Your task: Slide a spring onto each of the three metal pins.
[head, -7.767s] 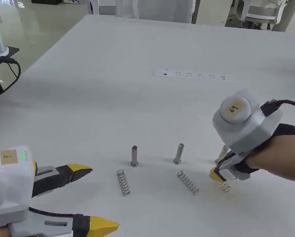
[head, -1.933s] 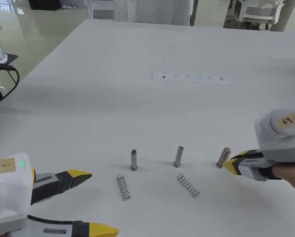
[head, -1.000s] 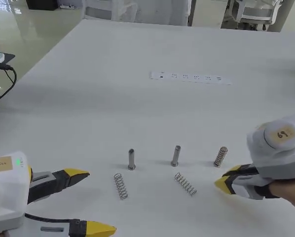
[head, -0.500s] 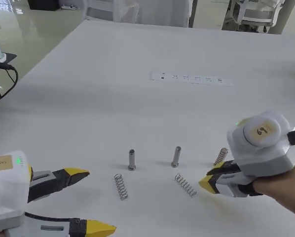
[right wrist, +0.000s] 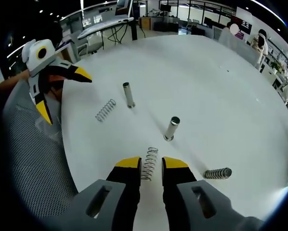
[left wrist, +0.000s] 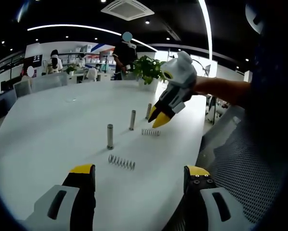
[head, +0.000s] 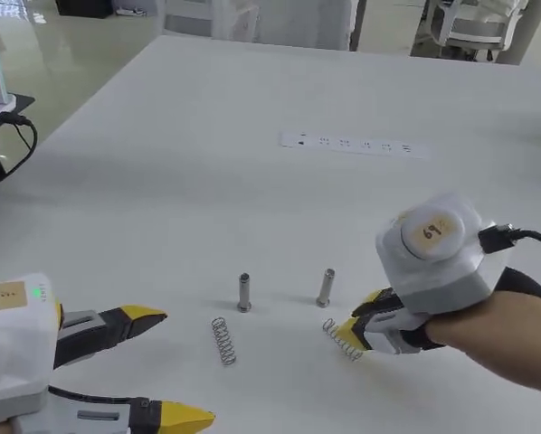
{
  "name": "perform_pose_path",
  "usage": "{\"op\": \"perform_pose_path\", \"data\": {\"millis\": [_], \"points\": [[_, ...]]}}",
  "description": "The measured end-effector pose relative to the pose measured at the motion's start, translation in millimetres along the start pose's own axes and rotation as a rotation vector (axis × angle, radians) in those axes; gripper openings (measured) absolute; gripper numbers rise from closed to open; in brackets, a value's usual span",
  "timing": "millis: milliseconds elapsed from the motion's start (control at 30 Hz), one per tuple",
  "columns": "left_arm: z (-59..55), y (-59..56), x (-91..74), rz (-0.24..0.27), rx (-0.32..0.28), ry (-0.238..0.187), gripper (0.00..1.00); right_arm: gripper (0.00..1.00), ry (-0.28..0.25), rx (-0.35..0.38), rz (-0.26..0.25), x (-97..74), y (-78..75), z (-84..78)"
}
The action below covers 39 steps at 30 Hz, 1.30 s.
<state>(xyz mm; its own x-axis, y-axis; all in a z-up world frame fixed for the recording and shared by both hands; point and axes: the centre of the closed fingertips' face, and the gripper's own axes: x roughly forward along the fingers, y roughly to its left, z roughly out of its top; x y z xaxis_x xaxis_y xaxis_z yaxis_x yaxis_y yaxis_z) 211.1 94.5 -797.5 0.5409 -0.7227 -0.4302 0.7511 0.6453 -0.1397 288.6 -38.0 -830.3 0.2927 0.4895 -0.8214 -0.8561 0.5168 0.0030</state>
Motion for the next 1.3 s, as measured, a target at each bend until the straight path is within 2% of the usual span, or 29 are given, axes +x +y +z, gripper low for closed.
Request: {"op": "perform_pose_path", "data": {"millis": [533, 1300], "points": [[0.0, 3.2, -0.3, -0.002, -0.001, -0.002, 0.71, 0.14, 0.061, -0.017, 0.004, 19.9, -1.3, 0.3], [0.3, 2.7, 0.7, -0.002, -0.004, -0.005, 0.71, 0.14, 0.117, -0.058, -0.023, 30.7, -2.9, -7.3]]}}
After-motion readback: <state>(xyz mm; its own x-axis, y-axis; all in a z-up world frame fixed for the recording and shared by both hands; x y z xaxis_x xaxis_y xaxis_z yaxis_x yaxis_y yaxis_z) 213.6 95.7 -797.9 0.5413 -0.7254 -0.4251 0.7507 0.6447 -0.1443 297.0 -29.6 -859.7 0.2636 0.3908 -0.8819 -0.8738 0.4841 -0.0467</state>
